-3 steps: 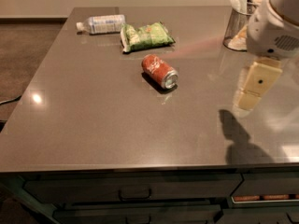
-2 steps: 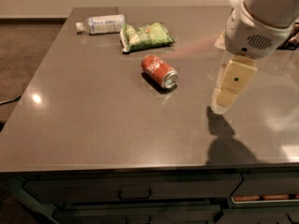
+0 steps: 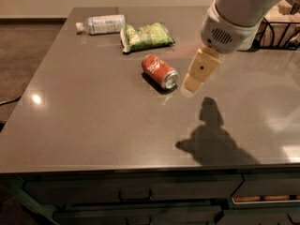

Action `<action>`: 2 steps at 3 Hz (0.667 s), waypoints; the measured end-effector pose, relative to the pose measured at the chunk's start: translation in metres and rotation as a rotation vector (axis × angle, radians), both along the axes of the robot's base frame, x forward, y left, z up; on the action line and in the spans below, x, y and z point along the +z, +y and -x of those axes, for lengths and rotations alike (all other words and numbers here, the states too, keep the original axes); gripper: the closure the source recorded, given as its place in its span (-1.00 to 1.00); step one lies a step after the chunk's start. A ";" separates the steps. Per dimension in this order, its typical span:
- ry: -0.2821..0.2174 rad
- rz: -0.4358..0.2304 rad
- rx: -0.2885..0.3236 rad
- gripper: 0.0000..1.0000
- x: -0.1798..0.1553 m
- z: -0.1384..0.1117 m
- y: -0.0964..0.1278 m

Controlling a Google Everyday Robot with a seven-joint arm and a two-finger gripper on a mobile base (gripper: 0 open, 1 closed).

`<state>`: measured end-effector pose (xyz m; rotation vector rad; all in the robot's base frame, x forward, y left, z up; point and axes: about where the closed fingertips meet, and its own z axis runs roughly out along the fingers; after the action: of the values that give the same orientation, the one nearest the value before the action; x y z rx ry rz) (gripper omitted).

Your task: Pick coke can

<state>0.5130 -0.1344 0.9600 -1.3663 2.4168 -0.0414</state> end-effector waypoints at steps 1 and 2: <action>0.002 -0.056 -0.147 -1.00 -0.006 -0.023 0.013; 0.030 -0.095 -0.259 -1.00 -0.021 -0.041 0.032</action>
Offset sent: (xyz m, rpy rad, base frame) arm 0.0651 0.0585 -0.0421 0.1467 0.0731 -0.4062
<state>0.5539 -0.1021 0.9389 -1.0142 2.5698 0.0279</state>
